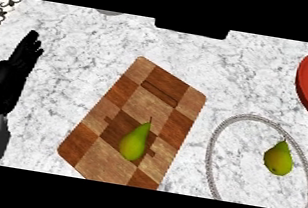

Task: Pick the lemon from the placemat and place it in the bowl

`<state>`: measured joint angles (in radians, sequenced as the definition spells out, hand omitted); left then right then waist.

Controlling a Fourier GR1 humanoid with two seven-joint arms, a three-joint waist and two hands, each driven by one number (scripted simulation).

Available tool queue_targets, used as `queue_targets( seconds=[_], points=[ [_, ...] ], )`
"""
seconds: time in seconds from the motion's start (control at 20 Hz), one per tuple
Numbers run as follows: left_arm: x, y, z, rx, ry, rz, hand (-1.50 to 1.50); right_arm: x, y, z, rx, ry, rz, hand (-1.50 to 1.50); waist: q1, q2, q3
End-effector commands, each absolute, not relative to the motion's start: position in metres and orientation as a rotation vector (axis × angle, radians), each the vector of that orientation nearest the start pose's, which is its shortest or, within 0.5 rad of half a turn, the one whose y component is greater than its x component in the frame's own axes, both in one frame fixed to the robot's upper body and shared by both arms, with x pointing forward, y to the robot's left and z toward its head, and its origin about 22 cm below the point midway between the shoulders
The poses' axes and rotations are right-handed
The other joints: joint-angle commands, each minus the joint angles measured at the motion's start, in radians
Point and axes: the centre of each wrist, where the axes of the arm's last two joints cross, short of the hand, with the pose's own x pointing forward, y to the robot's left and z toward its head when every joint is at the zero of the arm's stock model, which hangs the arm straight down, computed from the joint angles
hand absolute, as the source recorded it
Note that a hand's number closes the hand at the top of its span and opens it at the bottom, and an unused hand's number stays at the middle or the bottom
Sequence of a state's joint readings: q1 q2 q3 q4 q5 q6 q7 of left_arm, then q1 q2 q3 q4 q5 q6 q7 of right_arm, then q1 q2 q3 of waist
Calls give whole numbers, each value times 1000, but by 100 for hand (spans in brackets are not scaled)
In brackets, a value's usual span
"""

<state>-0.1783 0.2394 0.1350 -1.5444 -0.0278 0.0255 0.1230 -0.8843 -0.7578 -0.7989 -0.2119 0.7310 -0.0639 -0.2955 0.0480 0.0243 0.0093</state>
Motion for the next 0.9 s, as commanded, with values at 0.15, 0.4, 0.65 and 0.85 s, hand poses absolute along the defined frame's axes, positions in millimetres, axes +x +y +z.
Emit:
queue_targets(
  seconds=[0.15, 0.4, 0.65, 0.85],
  points=[
    [280, 297, 56, 291, -1594, -71, 0, 324, -534, 122, -705, -1601, -326, -150, -21, -5, -1],
    [279, 304, 50, 296, -1591, -85, 0, 266, -581, 122, -685, -1547, -306, -150, -18, 0, -1],
    [281, 308, 62, 313, -1592, -72, 0, 218, -607, 112, -630, -1564, -335, -150, -31, -4, 1],
    [290, 289, 70, 308, -1602, -81, 0, 209, -608, 103, -514, -1577, -345, -150, -28, -4, 2]
  ],
)
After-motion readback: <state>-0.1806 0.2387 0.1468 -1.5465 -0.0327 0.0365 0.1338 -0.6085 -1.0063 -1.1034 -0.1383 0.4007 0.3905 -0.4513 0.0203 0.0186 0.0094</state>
